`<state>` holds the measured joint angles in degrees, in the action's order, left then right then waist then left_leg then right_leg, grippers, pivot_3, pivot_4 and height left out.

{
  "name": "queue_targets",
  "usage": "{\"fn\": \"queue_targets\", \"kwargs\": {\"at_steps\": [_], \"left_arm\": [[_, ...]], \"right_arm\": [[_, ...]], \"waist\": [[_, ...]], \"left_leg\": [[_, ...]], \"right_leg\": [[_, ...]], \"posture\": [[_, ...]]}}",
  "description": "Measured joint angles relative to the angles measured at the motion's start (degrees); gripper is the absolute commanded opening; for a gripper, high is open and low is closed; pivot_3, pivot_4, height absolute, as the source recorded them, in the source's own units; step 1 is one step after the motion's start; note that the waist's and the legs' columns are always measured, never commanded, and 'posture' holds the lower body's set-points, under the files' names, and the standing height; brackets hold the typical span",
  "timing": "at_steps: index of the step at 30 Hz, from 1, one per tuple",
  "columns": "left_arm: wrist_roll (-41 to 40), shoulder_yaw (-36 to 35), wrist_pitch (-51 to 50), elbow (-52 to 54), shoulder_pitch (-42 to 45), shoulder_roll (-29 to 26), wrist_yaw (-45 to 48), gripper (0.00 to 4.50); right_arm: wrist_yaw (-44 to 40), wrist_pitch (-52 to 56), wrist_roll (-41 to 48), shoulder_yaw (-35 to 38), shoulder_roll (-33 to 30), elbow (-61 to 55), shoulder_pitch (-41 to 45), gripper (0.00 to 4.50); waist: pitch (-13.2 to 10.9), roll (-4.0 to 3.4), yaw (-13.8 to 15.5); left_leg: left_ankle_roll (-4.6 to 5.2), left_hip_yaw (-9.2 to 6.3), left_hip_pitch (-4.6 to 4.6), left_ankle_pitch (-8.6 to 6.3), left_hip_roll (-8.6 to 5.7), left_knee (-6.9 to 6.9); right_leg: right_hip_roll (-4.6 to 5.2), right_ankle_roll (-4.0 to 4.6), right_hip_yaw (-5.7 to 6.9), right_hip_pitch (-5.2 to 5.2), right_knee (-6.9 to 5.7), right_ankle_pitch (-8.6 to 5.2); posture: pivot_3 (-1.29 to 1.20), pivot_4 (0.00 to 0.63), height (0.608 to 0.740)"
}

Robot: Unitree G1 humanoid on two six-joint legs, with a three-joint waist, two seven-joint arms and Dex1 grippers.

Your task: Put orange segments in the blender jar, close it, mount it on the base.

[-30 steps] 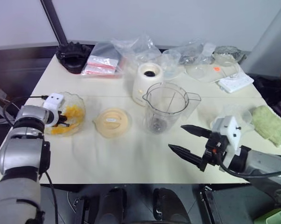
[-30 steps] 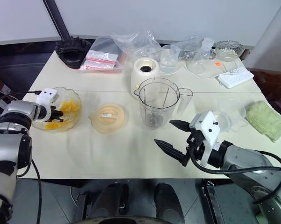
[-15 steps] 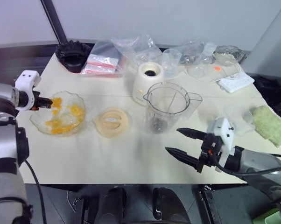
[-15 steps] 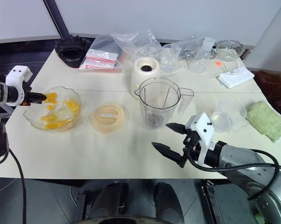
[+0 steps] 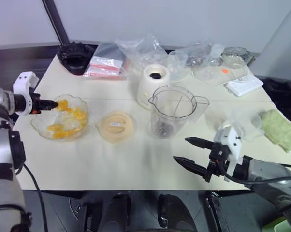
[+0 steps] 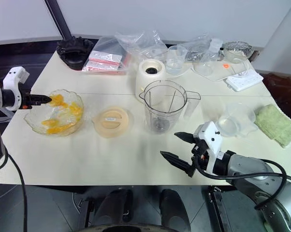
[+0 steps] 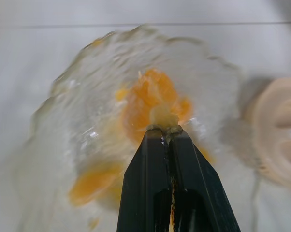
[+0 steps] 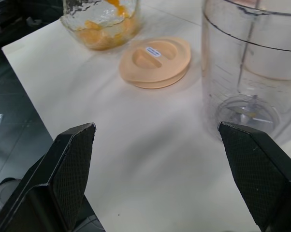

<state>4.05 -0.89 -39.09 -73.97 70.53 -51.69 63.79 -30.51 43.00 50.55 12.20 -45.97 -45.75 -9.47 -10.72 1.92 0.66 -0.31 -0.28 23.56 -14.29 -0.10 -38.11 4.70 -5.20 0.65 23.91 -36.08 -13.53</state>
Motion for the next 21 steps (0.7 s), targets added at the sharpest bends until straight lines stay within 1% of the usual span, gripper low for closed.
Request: {"fn": "queue_targets", "kwargs": {"at_steps": [7,12,16,21], "left_arm": [[-0.96,-0.34,1.21,0.5,5.22,-0.18,3.49,0.05],[-1.67,-0.43,2.68,1.1,8.27,-1.01,8.35,0.05],[-1.75,-0.39,3.55,1.51,8.83,-1.73,9.62,0.05],[-1.76,-0.39,3.61,1.51,8.83,-1.98,9.75,0.05]], "right_arm": [[0.13,-0.61,-1.08,0.02,0.22,0.02,-1.22,4.29],[-0.89,-1.72,-2.24,0.53,0.45,1.25,-2.3,4.29],[-1.28,-2.14,-2.25,1.92,0.5,1.45,-2.21,4.29],[-1.3,-2.19,-2.83,1.56,1.56,1.45,-2.13,4.29]], "waist": [[0.0,0.01,0.12],[0.0,0.01,-0.04],[0.0,0.01,-0.06],[0.0,0.01,0.05]], "left_leg": [[0.0,0.02,0.01,0.0,0.0,0.0],[0.0,0.1,0.02,0.0,-0.01,0.0],[0.0,0.08,0.01,0.0,0.02,0.0],[0.0,0.09,0.02,0.0,0.02,0.0]], "right_leg": [[-0.02,-0.04,0.0,0.01,0.0,0.02],[-0.03,-0.07,-0.02,0.03,0.0,0.03],[-0.07,-0.08,-0.03,0.06,-0.05,0.04],[-0.08,-0.1,-0.03,0.06,-0.04,0.05]], "posture": [[0.0,0.15,0.74],[0.0,0.15,0.74],[0.0,0.15,0.74],[0.0,0.15,0.74]]}}
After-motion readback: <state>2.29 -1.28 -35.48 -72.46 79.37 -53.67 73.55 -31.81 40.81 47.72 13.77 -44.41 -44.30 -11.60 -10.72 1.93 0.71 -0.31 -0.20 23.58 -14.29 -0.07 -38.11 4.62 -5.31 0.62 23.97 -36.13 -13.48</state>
